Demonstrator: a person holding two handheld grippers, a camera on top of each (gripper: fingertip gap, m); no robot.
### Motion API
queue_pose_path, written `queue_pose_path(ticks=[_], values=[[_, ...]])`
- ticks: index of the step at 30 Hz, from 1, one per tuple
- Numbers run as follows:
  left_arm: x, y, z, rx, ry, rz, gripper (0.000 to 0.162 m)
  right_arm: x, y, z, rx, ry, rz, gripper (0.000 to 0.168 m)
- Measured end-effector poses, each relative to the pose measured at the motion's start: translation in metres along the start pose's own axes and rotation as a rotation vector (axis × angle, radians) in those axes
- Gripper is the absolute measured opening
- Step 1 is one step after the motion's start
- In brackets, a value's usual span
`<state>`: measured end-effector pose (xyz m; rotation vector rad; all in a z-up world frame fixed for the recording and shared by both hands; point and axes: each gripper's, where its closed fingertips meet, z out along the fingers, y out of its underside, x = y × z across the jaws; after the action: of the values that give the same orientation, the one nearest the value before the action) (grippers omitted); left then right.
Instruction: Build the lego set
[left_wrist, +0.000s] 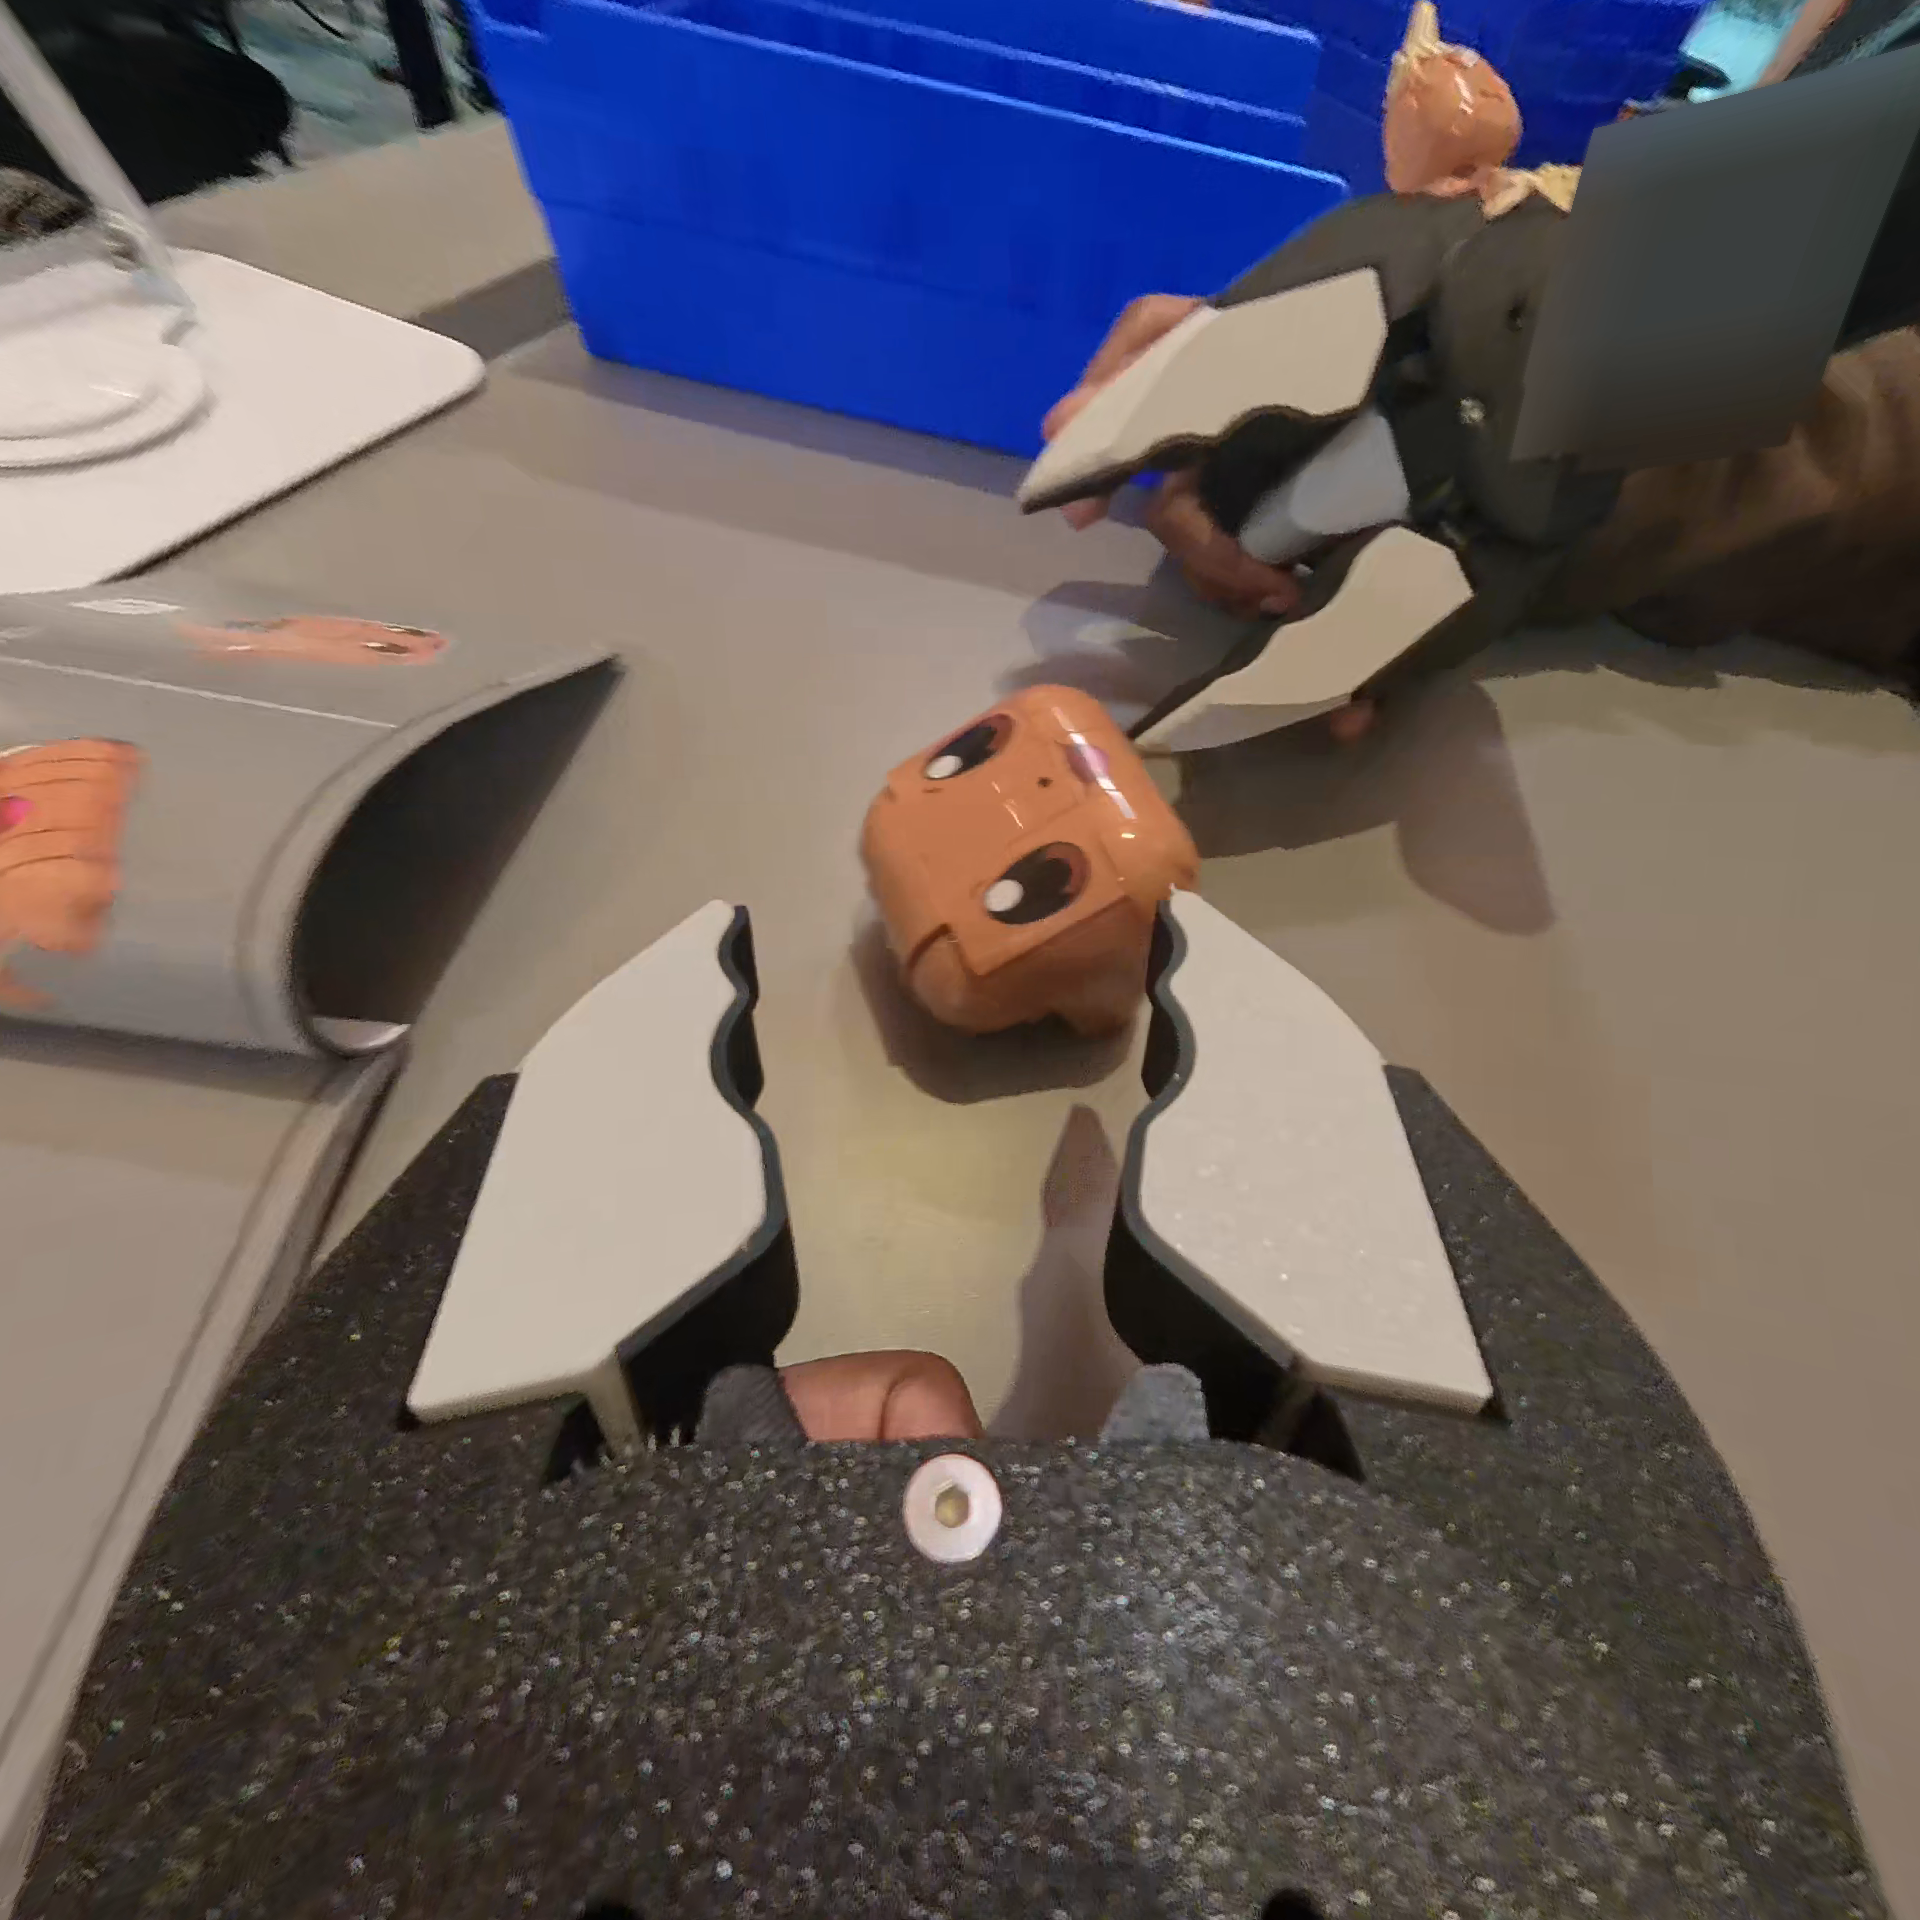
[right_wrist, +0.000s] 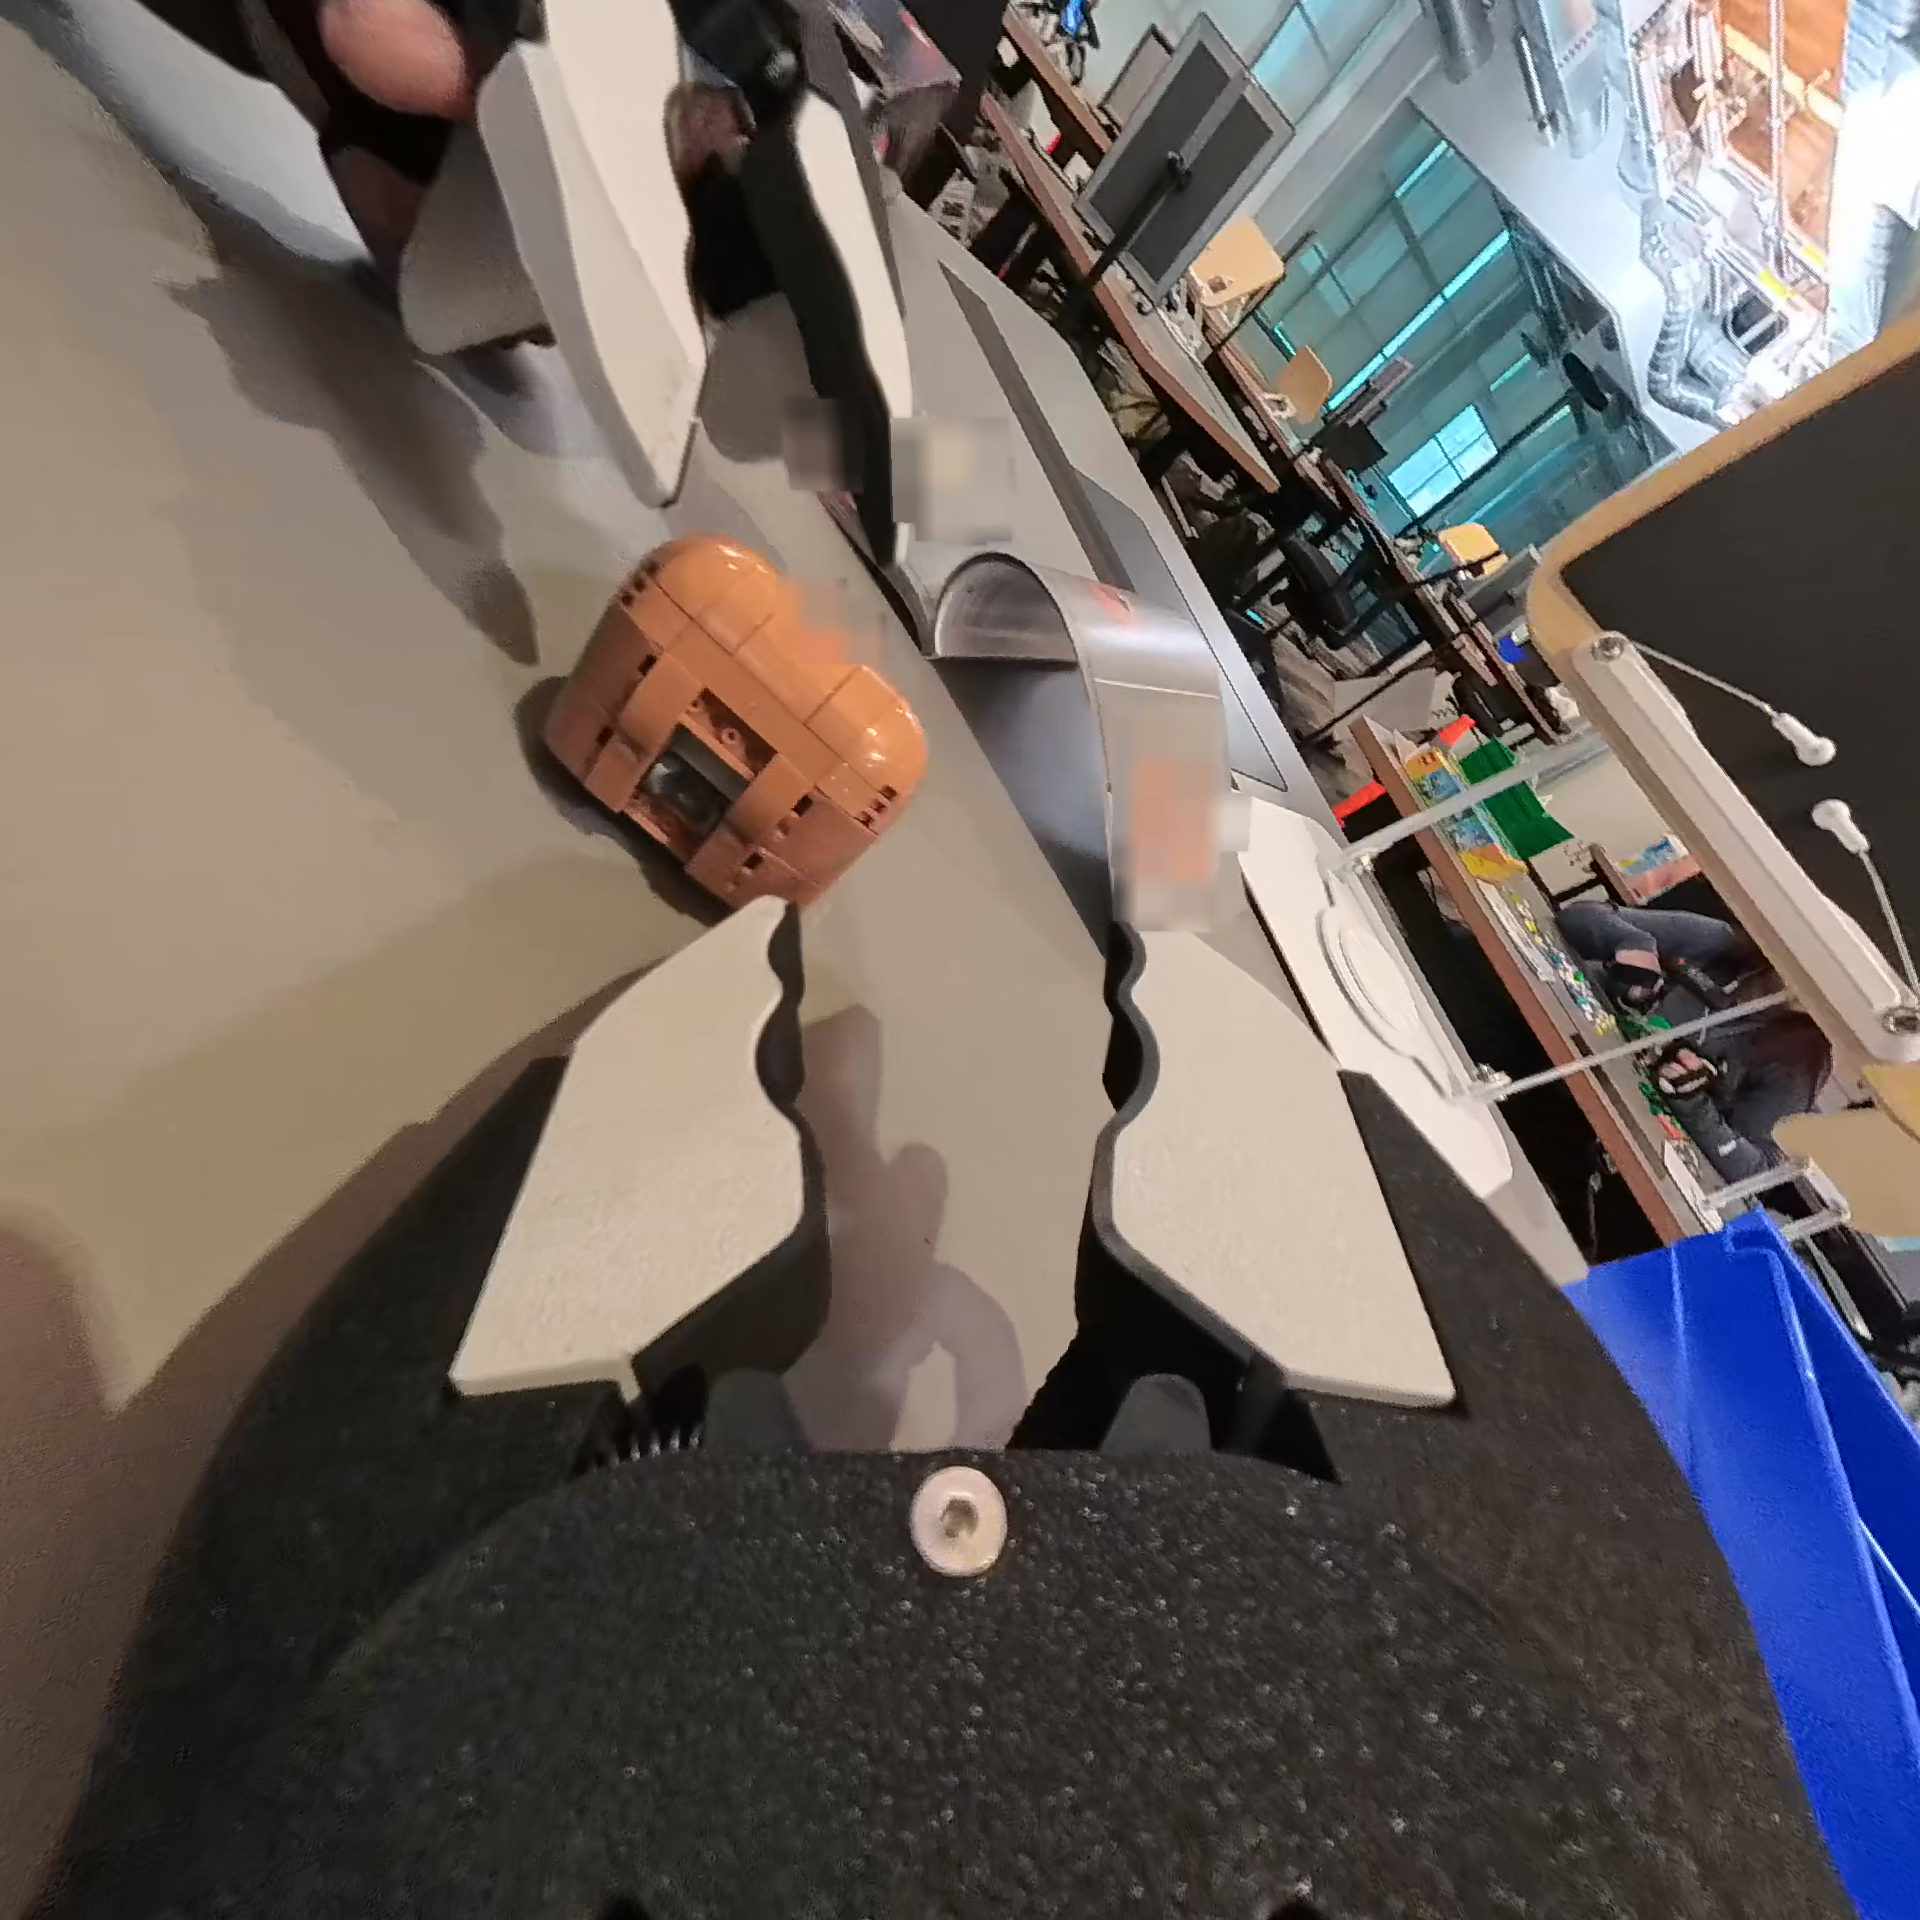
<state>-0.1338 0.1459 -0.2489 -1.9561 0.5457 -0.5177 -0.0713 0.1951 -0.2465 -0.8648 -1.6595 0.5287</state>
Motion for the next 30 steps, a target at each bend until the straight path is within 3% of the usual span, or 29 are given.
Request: queue_pose_path(ticks=[7, 11, 18, 30], values=[[-0.044, -0.016, -0.023, 0.182, -0.163, -0.084, 0.064, 0.013, 0.016, 0.003, -0.098, 0.055, 0.051, 0.052], [-0.053, -0.019, -0.029, 0.234, -0.159, -0.177, 0.063, 0.020, 0.023, 0.004, -0.141, 0.069, 0.122, 0.048], [-0.047, -0.009, -0.027, 0.188, -0.042, -0.361, 0.062, 0.035, 0.033, 0.007, -0.195, 0.088, 0.312, 0.045], [-0.054, -0.006, -0.025, 0.169, -0.129, -0.322, 0.062, 0.040, 0.043, 0.006, -0.245, 0.097, 0.414, 0.043]])
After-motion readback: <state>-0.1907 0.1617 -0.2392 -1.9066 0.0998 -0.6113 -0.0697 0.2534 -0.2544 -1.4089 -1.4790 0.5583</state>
